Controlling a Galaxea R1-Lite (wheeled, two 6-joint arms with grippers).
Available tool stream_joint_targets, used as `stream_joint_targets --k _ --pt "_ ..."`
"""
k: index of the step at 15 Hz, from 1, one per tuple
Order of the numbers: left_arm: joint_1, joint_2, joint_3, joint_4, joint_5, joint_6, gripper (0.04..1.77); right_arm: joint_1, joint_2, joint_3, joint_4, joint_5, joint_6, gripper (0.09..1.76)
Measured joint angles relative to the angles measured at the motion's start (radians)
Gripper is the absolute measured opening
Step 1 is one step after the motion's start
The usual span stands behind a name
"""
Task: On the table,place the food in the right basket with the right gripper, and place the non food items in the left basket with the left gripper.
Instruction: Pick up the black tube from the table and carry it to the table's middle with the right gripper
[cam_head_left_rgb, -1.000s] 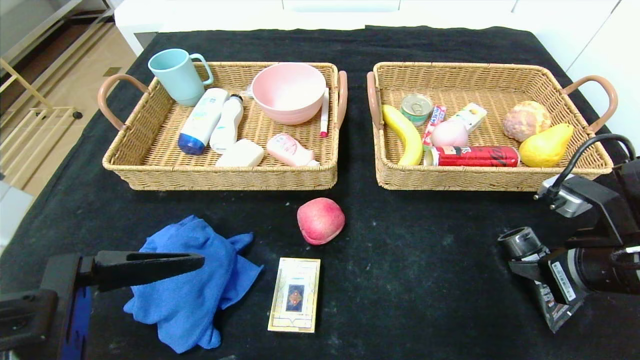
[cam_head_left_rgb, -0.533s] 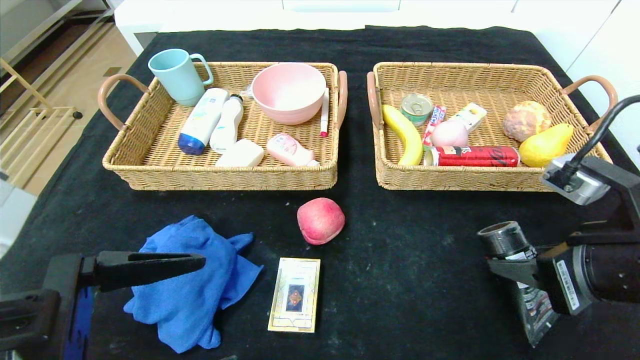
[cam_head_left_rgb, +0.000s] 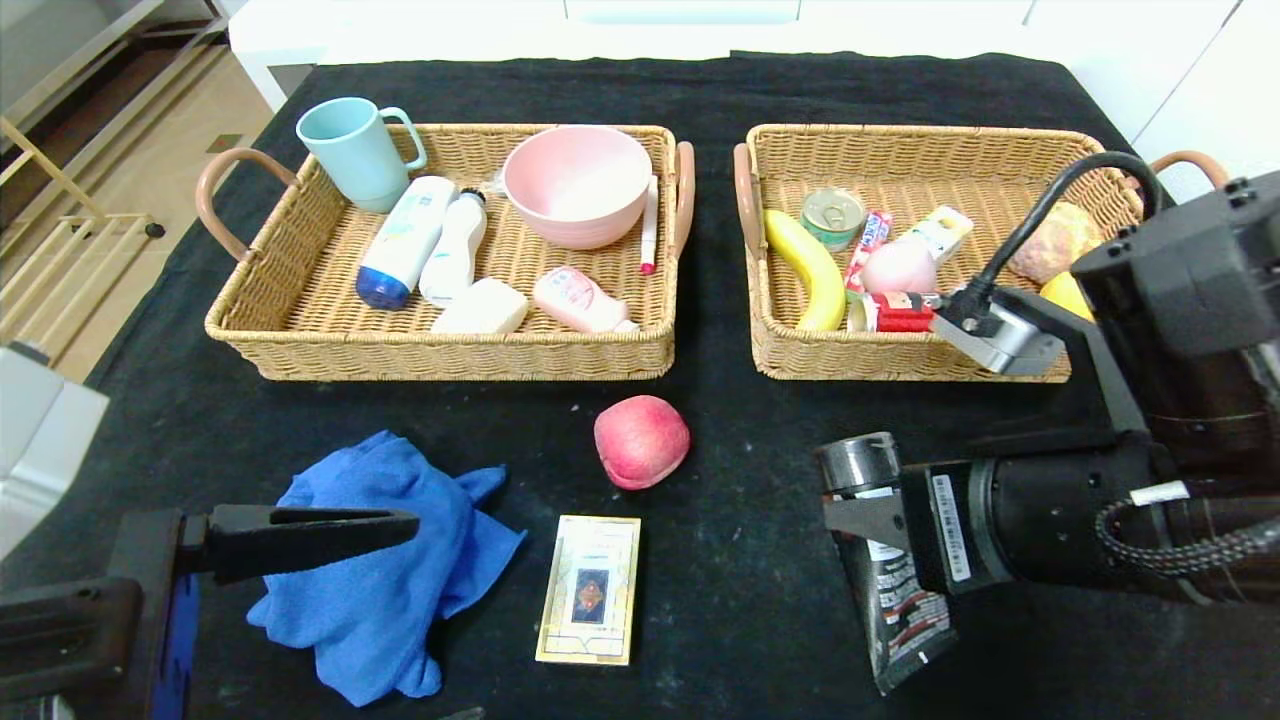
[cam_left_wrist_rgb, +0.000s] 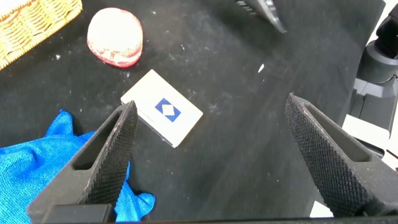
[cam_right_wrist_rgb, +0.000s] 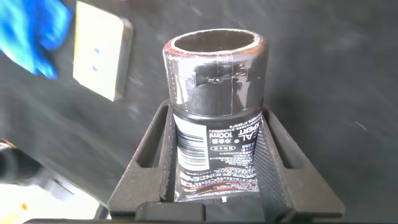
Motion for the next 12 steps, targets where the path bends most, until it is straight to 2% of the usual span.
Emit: stream_joint_targets --k 4,12 --pt "0.000 0.001 0.000 -0.001 0.000 0.000 1.72 0.034 0.094 -0.026 -0.096 -0.108 0.098 0.79" --pt "0.000 0.000 0.000 -0.014 -0.001 0.000 1.72 0.077 0.213 -0.090 -0.126 -0.147 0.117 0.78"
